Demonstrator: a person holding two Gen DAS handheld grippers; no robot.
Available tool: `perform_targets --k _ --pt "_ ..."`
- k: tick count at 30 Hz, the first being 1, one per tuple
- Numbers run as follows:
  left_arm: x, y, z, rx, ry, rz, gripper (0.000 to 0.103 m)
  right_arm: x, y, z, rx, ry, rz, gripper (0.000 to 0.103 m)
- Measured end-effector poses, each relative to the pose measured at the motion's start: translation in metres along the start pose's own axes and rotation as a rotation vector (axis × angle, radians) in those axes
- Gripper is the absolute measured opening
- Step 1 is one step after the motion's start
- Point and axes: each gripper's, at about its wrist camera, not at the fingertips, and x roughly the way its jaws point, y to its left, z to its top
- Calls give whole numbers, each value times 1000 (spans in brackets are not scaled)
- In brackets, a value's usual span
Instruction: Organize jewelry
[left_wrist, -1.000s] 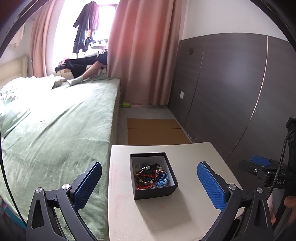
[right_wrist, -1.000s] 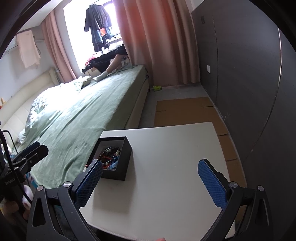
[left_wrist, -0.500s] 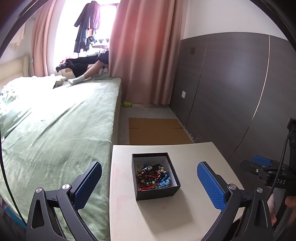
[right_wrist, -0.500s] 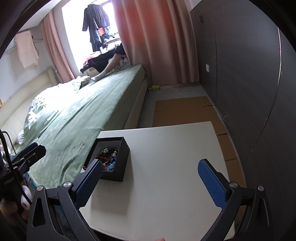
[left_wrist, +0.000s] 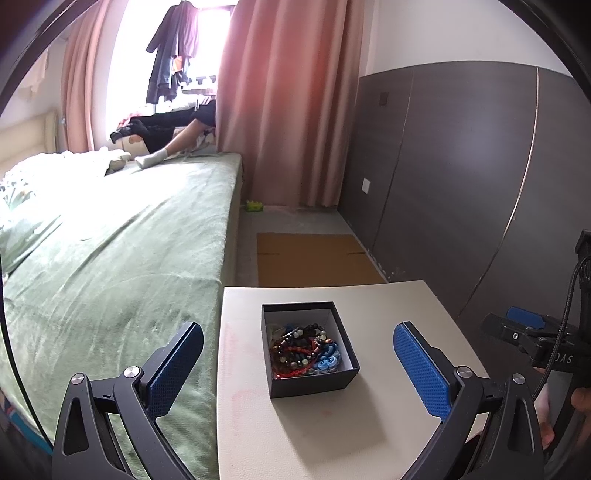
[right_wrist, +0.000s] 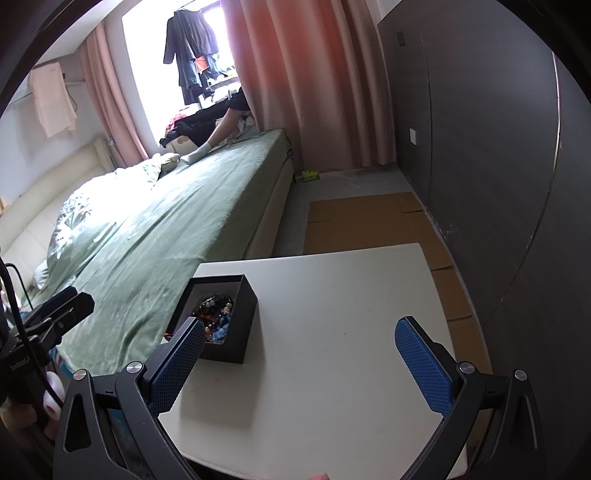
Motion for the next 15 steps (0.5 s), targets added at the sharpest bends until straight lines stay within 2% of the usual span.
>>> perform_targets --k 15 --pt "7 -1 -1 14 23 -10 103 3 -2 1 9 13 -8 103"
